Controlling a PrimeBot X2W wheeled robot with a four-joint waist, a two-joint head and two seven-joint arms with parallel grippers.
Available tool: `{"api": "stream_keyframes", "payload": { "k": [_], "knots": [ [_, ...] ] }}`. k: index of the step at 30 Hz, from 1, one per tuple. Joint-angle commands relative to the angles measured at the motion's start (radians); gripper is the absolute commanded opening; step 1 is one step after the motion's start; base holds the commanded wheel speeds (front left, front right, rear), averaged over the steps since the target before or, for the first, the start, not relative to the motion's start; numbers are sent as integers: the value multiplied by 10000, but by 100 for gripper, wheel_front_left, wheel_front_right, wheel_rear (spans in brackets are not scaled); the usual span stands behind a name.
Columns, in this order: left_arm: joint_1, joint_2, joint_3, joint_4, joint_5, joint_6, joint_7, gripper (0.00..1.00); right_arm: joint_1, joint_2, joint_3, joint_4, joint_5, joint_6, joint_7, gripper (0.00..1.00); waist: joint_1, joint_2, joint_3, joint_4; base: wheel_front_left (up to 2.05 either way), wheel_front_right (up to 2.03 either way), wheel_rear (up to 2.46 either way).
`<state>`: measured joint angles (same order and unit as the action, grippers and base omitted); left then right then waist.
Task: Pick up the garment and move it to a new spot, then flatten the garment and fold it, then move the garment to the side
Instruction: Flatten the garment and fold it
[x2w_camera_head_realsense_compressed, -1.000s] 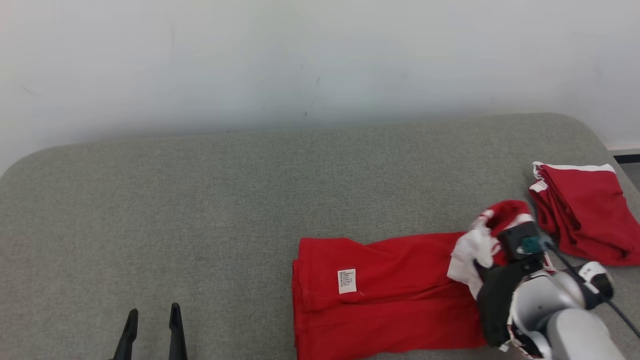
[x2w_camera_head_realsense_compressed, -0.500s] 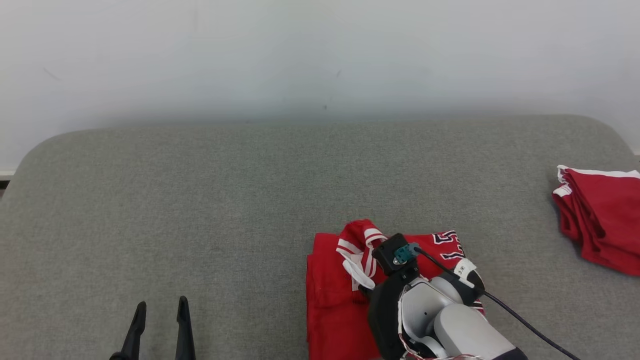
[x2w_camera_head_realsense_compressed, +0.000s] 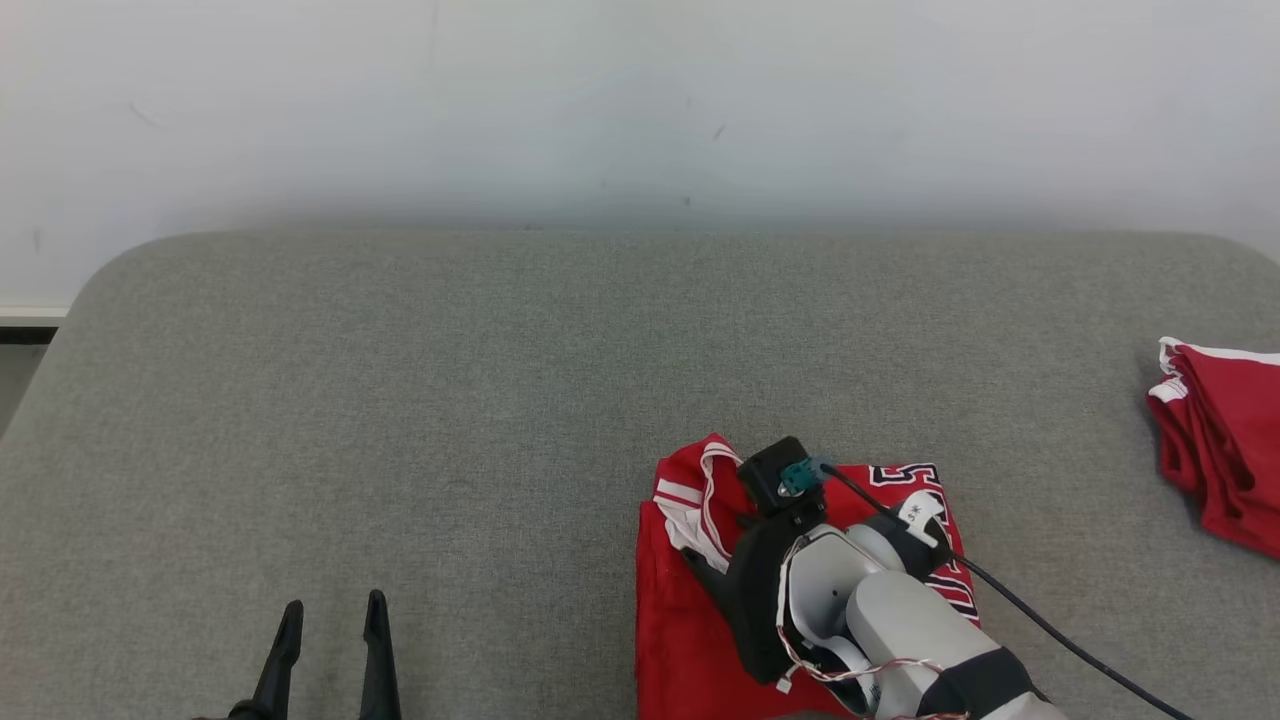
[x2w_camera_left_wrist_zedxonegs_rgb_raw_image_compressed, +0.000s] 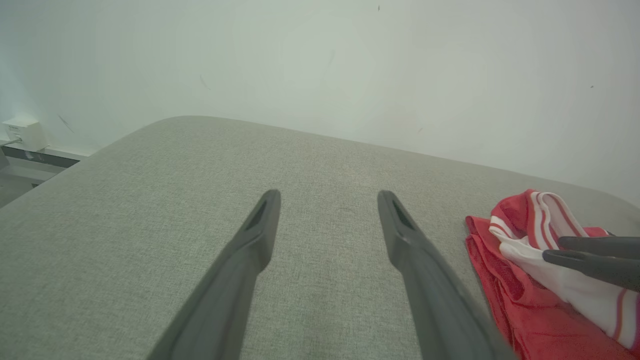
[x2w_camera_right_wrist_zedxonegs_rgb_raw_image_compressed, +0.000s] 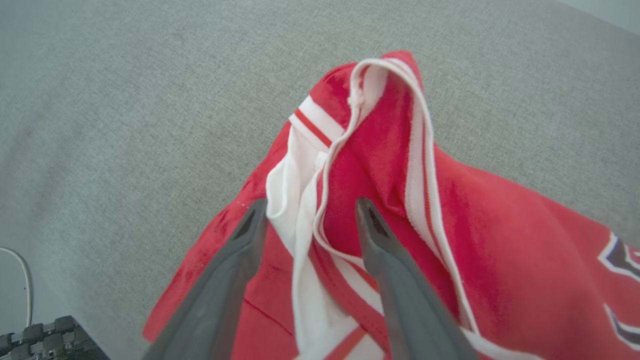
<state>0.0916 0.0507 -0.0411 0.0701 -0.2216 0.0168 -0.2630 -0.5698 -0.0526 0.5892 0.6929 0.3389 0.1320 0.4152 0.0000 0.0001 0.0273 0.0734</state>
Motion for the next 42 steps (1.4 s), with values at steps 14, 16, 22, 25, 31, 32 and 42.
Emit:
{"api": "stream_keyframes", "payload": {
  "k": [14,16,22,25,31,32,42],
  "knots": [
    [295,-3,111,-49,61,70,-17,100,-227,-74,-1368,-235,417,-30,-2915,100,0,-1,-451,-287,0,0,0],
    [386,-4,124,-79,71,72,-17,100,35,-315,-1734,-252,47,-30,-3096,100,0,-1,-497,-346,0,0,0],
    [456,-2,153,-141,80,71,-17,100,1067,-775,-2378,-547,-866,-30,-3405,100,0,-1,-586,-459,0,0,0],
    [495,-4,113,-157,67,58,-15,100,1957,-888,-2599,-797,-1299,-30,-3321,42,0,-1,-616,-455,0,0,0],
    [563,-4,25,-167,-5,82,-17,100,3517,-558,-2260,-1432,-1436,-30,-2732,0,0,-1,-571,-382,0,0,0],
    [566,-2,10,-169,-9,83,-17,100,3661,-506,-2164,-1528,-1463,-30,-2647,0,0,-1,-556,-368,0,0,0],
    [318,-4,-77,-88,67,-13,-17,100,3129,-18,-1268,-938,-1552,-30,-1945,0,0,-1,-284,60,0,0,0]
  ]
}}
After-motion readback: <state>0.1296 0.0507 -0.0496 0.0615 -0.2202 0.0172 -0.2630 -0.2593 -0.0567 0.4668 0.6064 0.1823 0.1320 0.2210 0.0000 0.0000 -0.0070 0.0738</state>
